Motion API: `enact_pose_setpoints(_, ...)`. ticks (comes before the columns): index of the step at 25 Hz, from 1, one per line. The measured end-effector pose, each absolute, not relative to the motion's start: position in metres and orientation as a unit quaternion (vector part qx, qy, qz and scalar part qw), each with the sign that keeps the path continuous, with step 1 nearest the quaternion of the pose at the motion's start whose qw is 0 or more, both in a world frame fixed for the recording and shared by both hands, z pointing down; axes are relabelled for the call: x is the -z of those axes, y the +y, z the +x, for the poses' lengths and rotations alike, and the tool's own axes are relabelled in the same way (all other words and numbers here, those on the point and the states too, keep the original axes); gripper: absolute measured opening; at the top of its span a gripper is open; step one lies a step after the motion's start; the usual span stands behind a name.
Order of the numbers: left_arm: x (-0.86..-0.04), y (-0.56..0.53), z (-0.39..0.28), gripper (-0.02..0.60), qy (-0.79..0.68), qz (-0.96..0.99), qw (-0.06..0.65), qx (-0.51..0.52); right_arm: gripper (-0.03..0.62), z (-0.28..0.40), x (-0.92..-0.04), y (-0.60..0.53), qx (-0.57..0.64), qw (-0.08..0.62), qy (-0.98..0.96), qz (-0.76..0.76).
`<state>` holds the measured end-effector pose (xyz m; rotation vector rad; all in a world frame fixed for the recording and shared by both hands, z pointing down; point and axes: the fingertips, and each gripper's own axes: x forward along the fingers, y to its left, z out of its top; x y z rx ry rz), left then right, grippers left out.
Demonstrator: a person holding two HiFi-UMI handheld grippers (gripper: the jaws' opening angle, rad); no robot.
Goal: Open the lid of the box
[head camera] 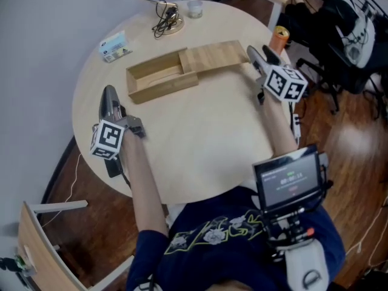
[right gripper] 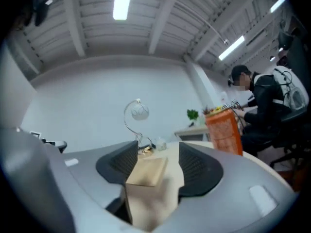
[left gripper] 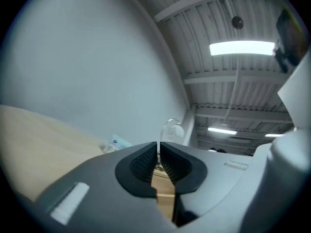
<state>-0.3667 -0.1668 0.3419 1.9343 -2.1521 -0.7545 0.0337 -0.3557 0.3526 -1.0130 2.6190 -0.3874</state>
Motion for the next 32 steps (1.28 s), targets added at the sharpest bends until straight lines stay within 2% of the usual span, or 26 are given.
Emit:
enact_pose_setpoints(1, -0.334, -0.162, -0.348, 0.015, -0.683, 0.685, 0.059, 0.247, 0.231, 0.029, -0.348, -0.345, 0.114, 0.159, 0.92, -0.341)
enact_pose_setpoints(3, -0.334, -0.161, -0.297, 0.015, -0.596, 0.774, 0.046, 0.207, 0.142, 0.002, -0.346, -0.314, 0.091, 0.164, 0.946, -0.266)
enact_pose_setpoints(4, -0.34, -0.163, -0.272, 0.015, -0.559, 0.808, 0.048, 0.18, 0.131, -0.023, -0.349, -0.291, 0.089, 0.158, 0.963, -0.198)
enact_pose_setpoints(6, -0.36, -0.165, -0.237, 0.015, -0.523, 0.842, 0.047, 0.12, 0.017, -0.08, -0.366, -0.24, 0.076, 0.099, 0.99, -0.061)
enact_pose_setpoints(9, -0.395, -0.163, -0.202, 0.005, -0.518, 0.855, 0.031, 0.016, 0.017, -0.135, -0.407, -0.184, 0.019, -0.053, 0.997, 0.052)
enact_pose_setpoints(11, -0.411, -0.164, -0.178, 0.005, -0.474, 0.879, 0.045, -0.036, 0.017, -0.151, -0.418, -0.167, 0.014, -0.092, 0.99, 0.106)
enact_pose_setpoints(14, -0.42, -0.165, -0.164, 0.003, -0.432, 0.897, 0.065, -0.059, 0.017, -0.163, -0.415, -0.168, 0.024, -0.082, 0.989, 0.119)
enact_pose_setpoints(20, -0.42, -0.161, -0.168, 0.003, -0.437, 0.895, 0.064, -0.056, 0.017, -0.16, -0.415, -0.181, 0.027, -0.075, 0.996, 0.041)
enact_pose_setpoints(32, -0.425, -0.164, -0.17, 0.003, -0.434, 0.897, 0.065, -0.056, 0.017, -0.161, -0.421, -0.185, 0.026, -0.077, 0.996, 0.037)
